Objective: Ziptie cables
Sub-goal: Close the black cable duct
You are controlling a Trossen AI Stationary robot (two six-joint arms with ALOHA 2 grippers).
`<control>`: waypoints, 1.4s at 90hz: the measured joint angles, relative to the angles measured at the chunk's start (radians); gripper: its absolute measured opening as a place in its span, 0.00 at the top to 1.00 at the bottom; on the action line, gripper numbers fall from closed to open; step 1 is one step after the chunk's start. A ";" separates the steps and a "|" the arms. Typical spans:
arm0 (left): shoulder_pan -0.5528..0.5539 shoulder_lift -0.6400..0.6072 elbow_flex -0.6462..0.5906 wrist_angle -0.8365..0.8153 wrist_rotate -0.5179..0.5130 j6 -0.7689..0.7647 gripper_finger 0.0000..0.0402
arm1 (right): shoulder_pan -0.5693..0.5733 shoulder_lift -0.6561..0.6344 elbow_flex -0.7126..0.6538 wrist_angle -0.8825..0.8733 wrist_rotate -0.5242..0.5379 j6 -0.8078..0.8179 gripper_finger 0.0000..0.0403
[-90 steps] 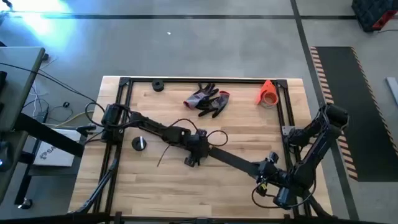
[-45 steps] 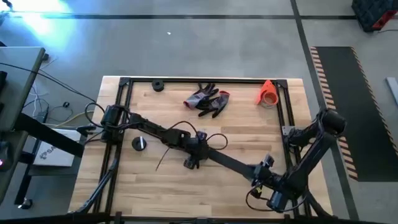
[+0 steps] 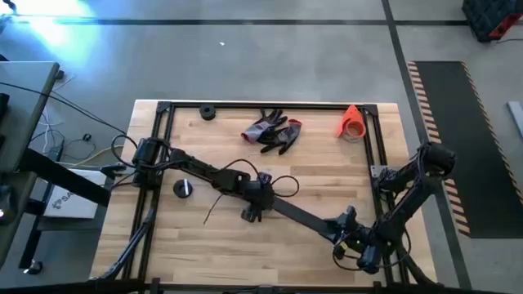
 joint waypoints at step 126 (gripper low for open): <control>-0.005 0.000 0.000 0.098 0.052 0.055 0.38 | -0.153 -0.012 0.176 -0.316 -0.390 -0.249 0.71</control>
